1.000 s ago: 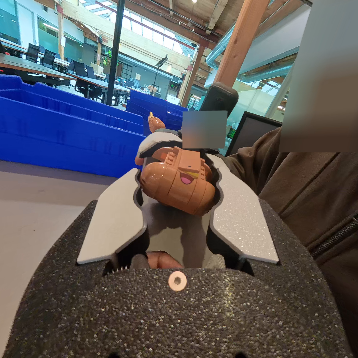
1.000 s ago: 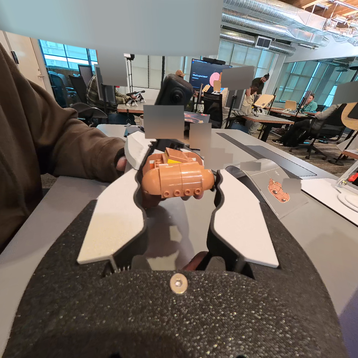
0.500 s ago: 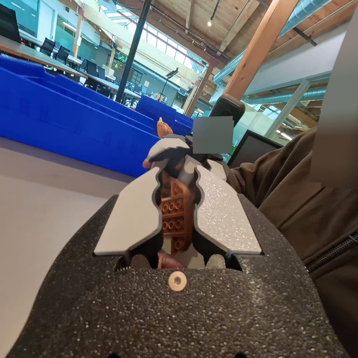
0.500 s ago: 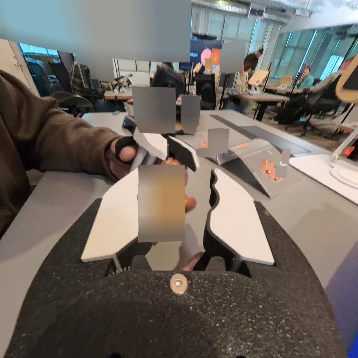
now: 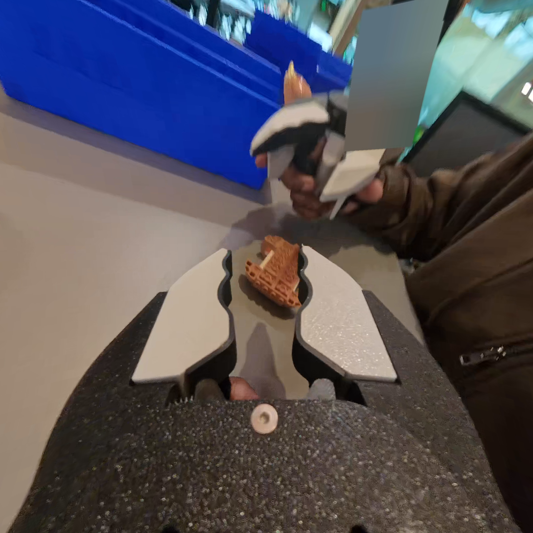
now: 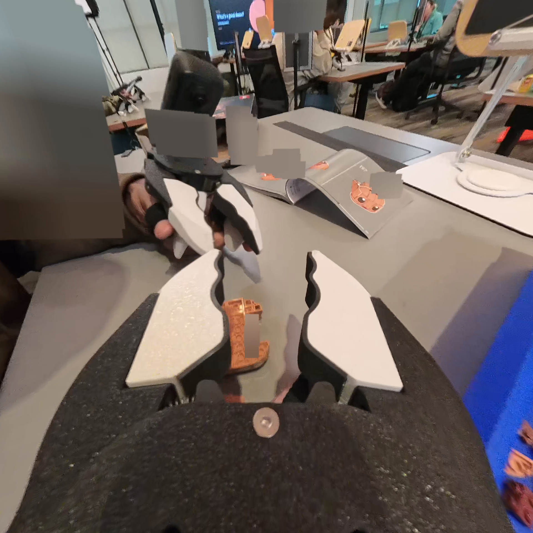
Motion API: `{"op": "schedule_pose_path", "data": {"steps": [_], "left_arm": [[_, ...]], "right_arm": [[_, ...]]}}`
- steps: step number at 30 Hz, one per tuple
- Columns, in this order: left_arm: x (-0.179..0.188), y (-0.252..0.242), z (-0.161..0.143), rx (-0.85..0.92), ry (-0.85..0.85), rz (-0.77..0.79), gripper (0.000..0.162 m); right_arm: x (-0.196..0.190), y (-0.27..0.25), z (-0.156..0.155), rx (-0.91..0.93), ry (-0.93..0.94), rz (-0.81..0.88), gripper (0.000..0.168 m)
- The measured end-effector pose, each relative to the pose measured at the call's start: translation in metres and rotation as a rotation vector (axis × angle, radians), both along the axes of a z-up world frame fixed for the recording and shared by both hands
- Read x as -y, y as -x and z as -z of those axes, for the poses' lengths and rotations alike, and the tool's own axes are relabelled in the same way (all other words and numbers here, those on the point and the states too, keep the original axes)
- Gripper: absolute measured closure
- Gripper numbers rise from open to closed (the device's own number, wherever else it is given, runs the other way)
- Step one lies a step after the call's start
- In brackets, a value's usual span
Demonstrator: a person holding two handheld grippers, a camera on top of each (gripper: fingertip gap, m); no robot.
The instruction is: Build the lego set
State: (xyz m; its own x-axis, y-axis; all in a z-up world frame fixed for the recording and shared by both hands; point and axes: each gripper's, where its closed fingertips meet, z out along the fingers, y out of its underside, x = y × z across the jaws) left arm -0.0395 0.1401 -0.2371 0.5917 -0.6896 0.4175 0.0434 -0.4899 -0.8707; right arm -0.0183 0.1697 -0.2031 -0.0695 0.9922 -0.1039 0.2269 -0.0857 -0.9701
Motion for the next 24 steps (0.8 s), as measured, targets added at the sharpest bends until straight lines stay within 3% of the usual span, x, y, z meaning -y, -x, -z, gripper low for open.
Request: {"op": "schedule_pose_path", "data": {"steps": [5,9,13,20,24], "left_arm": [[0.013,-0.023,0.024,-0.33,-0.094,0.151,0.107],[0.013,-0.038,0.032,-0.629,-0.209,0.295,0.107],[0.005,-0.046,0.037,-0.836,-0.202,0.431,0.107],[0.004,-0.046,0.064,-1.047,0.0,0.659,0.109],[0.007,-0.057,0.064,-0.991,0.015,0.68,0.119]], "right_arm": [[-0.005,-0.022,0.007,0.061,0.006,0.03,0.117],[-0.003,-0.03,0.01,0.063,0.014,0.03,0.121],[-0.003,-0.035,0.008,0.068,0.004,0.03,0.121],[-0.002,-0.043,0.008,0.073,0.003,0.035,0.121],[-0.005,-0.048,0.008,0.077,0.017,0.05,0.121]]}}
